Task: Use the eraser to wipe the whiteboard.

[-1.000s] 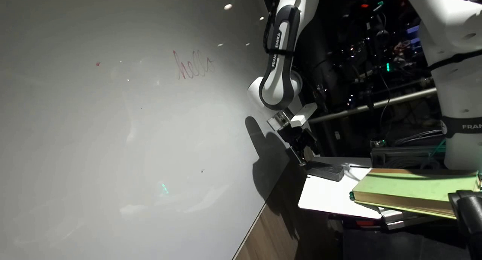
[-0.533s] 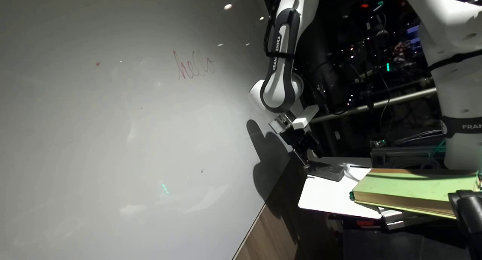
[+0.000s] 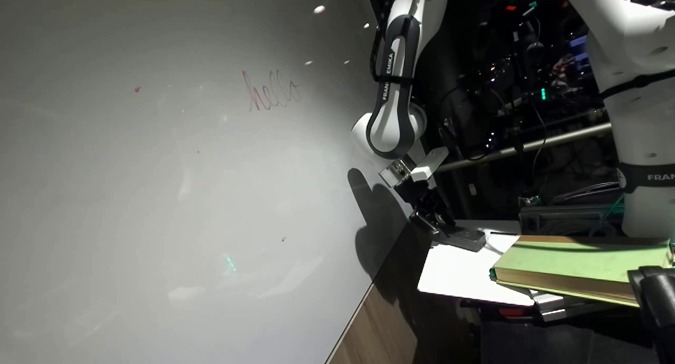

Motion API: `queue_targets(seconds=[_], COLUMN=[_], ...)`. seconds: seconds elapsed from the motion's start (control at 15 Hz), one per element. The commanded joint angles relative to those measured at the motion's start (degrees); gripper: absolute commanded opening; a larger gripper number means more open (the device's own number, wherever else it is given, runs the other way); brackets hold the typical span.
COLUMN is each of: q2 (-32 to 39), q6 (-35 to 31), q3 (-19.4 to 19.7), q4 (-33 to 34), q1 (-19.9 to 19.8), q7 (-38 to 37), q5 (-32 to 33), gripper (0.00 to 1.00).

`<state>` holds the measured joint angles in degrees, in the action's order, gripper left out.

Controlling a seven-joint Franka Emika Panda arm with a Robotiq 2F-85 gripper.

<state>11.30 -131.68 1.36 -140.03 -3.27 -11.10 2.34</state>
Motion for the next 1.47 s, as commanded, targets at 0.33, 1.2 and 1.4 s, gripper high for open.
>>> queue_targets(seconds=[0.33,1.2,1.4], q2=[-14.4,-28.8,-28.8], q6=[5.4,1.3,-0.2], q3=[-1.8,-7.5,-7.9], q4=[-0.2,16.5,19.6], q1=[3.3,4.7,4.0], q7=[0.0,-12.5,-16.1], q5=[-1.8,-0.8,-0.8], gripper=[0.29,0.29,0.29])
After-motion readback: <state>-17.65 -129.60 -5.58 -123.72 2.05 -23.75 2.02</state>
